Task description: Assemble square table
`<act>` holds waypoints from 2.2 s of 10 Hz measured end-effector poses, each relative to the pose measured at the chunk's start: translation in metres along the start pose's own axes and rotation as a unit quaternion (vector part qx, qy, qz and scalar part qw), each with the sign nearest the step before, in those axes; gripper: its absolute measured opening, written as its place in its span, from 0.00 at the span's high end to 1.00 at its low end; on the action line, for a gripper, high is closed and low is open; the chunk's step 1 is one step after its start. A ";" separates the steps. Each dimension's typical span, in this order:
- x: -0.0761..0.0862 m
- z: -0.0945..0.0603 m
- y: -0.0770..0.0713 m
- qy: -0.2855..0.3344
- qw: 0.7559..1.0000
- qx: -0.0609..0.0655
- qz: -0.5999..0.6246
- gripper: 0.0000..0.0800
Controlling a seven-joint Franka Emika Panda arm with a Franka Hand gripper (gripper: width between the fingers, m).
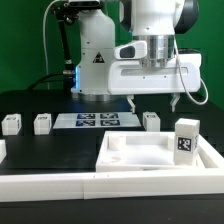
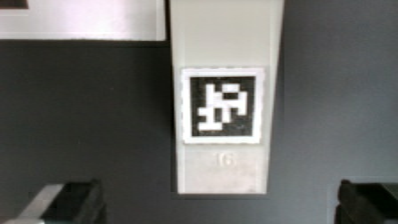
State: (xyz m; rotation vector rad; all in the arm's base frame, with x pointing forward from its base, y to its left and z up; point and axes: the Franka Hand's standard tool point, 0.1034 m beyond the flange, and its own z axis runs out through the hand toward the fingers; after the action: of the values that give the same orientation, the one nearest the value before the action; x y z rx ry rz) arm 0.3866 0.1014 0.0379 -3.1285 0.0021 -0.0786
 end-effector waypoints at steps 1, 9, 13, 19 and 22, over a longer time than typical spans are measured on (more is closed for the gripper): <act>-0.001 0.001 0.000 -0.014 1.000 0.000 0.001 0.19; -0.008 0.002 0.005 -0.265 0.964 0.001 0.026 0.19; -0.013 0.006 0.003 -0.379 0.925 -0.004 0.028 0.19; -0.022 0.011 0.007 -0.516 0.856 0.000 0.024 0.19; -0.021 0.015 0.007 -0.511 0.860 0.001 0.024 0.19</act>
Offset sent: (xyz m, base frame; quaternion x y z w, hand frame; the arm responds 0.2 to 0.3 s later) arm 0.0020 -0.0039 -0.0002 -0.0057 -0.1992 -0.0090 0.9799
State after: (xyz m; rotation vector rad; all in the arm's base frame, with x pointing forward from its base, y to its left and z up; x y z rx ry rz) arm 0.3660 0.0943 0.0215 -2.7278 0.0676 1.5292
